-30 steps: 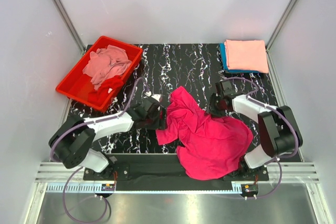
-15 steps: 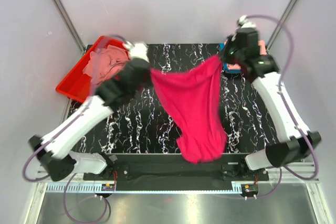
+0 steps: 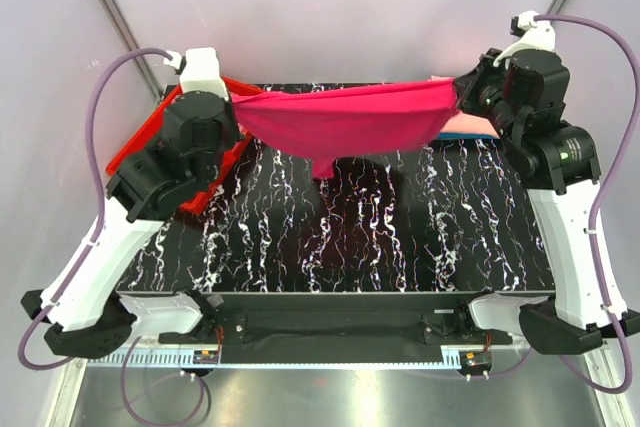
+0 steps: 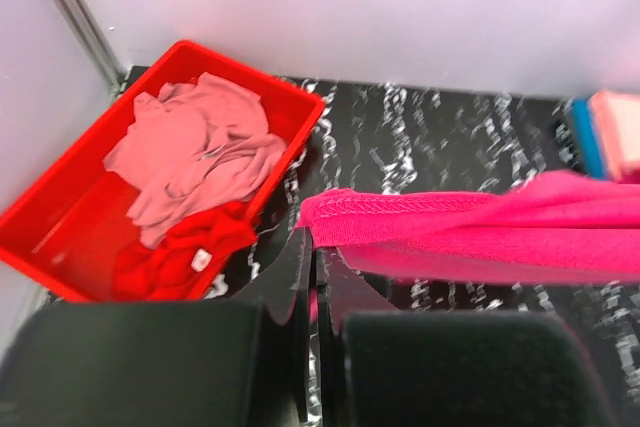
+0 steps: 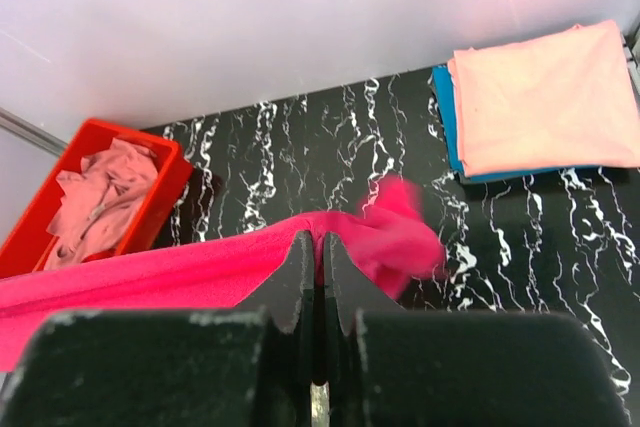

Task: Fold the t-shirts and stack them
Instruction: Flatten the tshirt out

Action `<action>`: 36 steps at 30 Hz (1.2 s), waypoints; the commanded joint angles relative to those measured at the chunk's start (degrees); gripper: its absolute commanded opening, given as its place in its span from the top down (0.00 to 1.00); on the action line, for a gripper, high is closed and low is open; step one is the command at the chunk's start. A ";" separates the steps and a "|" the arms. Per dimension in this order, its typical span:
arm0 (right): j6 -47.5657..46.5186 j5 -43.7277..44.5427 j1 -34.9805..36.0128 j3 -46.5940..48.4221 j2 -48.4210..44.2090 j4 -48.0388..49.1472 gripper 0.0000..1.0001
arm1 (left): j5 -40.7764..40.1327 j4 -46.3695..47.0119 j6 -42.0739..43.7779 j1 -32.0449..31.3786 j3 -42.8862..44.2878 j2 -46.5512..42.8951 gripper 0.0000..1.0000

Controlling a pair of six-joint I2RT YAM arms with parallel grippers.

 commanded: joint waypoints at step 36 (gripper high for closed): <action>3.54 -13.28 0.74 -44.37 -0.18 18.74 1.00 | 56.87 23.91 -9.71 -10.92 -40.98 -16.72 1.00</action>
